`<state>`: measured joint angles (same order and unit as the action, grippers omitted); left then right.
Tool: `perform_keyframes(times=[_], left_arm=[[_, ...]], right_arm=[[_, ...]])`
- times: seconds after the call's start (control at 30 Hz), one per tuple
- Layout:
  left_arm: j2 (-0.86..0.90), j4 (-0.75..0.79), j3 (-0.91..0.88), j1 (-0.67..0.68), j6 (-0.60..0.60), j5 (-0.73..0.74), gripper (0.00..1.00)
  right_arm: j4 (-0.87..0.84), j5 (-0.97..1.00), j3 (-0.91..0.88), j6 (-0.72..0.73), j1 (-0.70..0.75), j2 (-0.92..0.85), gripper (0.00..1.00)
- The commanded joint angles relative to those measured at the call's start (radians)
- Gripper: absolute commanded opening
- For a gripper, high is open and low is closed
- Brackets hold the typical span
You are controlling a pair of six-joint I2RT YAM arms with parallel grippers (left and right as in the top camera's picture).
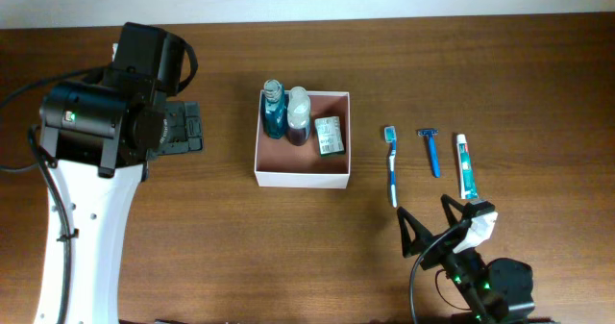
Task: Pack container
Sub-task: 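Drop the soap box into the box and lift the left arm away, then reach the right gripper down and grasp the blue toothbrush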
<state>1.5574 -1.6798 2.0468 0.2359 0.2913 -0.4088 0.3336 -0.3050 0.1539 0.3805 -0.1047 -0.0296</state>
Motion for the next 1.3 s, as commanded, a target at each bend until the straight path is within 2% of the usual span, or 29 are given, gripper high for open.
perform_keyframes(times=[0.0, 0.13, 0.27, 0.37, 0.47, 0.6, 0.7, 0.93, 1.03, 1.17, 1.27], left_arm=[[-0.015, -0.001, 0.002, -0.003, -0.008, -0.014, 0.99], [-0.015, -0.001, 0.002, -0.003, -0.007, -0.014, 0.99], [-0.015, -0.001, 0.002, -0.003, -0.008, -0.014, 0.99], [-0.015, -0.001, 0.002, -0.003, -0.008, -0.014, 0.99], [-0.015, -0.001, 0.002, -0.003, -0.008, -0.014, 0.99], [-0.015, -0.001, 0.002, -0.003, -0.008, -0.014, 0.99], [-0.015, -0.001, 0.002, -0.003, -0.008, -0.014, 0.99], [-0.015, -0.001, 0.002, -0.003, -0.008, -0.014, 0.99], [-0.015, -0.001, 0.002, -0.003, -0.008, -0.014, 1.00], [-0.015, -0.001, 0.002, -0.003, -0.008, -0.014, 0.99], [-0.015, -0.001, 0.002, -0.003, -0.007, -0.014, 0.99]], right_arm=[[0.035, -0.016, 0.015, 0.085, 0.007, -0.080, 0.99], [0.079, 0.018, 0.087, 0.069, 0.007, -0.259, 0.99], [0.082, 0.052, 0.242, 0.000, 0.007, -0.514, 0.99], [0.126, 0.052, 0.426, -0.091, 0.007, -0.729, 0.99], [0.242, 0.056, 0.652, -0.159, 0.007, -0.950, 0.99], [0.421, 0.099, 0.933, -0.167, 0.007, -1.243, 0.99], [0.484, 0.103, 1.073, -0.166, 0.006, -1.435, 0.99], [0.456, 0.149, 1.188, -0.166, -0.041, -1.735, 0.99], [0.448, 0.233, 1.188, -0.163, -0.068, -1.815, 0.86], [0.444, 0.257, 1.188, -0.163, -0.093, -1.895, 0.75], [0.444, 0.323, 1.188, -0.106, -0.098, -1.938, 0.70]])
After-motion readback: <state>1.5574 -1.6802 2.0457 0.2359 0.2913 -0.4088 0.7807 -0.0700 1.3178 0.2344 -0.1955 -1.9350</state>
